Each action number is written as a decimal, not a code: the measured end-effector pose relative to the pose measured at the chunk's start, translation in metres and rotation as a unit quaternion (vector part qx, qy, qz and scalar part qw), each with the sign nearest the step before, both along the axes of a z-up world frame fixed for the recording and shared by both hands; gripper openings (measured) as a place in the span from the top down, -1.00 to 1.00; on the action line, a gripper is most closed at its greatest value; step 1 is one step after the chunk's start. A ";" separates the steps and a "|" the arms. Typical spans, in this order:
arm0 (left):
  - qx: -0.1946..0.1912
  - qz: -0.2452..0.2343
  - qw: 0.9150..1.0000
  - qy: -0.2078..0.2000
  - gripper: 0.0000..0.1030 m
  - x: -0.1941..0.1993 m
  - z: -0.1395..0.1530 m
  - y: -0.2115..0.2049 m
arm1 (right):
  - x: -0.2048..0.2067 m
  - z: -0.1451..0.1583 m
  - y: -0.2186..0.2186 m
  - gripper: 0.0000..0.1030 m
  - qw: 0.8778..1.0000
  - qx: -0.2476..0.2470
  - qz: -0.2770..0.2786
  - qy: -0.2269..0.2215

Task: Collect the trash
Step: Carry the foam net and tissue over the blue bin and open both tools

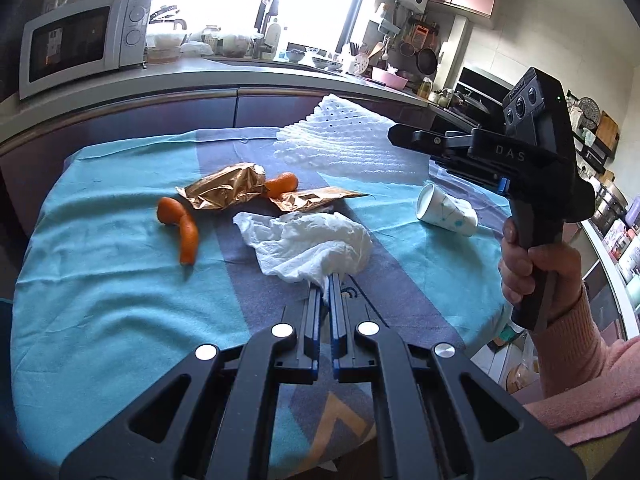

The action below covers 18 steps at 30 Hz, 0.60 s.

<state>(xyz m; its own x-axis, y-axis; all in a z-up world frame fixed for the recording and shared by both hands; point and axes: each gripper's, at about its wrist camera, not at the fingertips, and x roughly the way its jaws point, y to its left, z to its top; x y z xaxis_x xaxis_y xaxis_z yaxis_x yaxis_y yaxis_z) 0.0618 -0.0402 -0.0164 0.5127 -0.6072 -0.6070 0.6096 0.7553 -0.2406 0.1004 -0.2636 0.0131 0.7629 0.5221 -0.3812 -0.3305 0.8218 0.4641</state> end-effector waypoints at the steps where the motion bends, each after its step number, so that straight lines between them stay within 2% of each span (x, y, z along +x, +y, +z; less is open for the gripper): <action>1: 0.002 0.005 1.000 -0.003 0.92 -0.002 0.001 0.004 | 0.000 0.000 0.004 0.78 1.000 0.001 0.004 0.000; 9: 0.006 0.033 0.999 -0.015 0.92 -0.016 0.010 0.038 | 0.007 0.003 0.040 0.78 0.999 -0.001 0.042 0.001; 18: 0.003 0.090 0.995 -0.034 0.92 -0.026 0.025 0.083 | 0.014 0.005 0.076 0.78 0.997 -0.003 0.080 0.004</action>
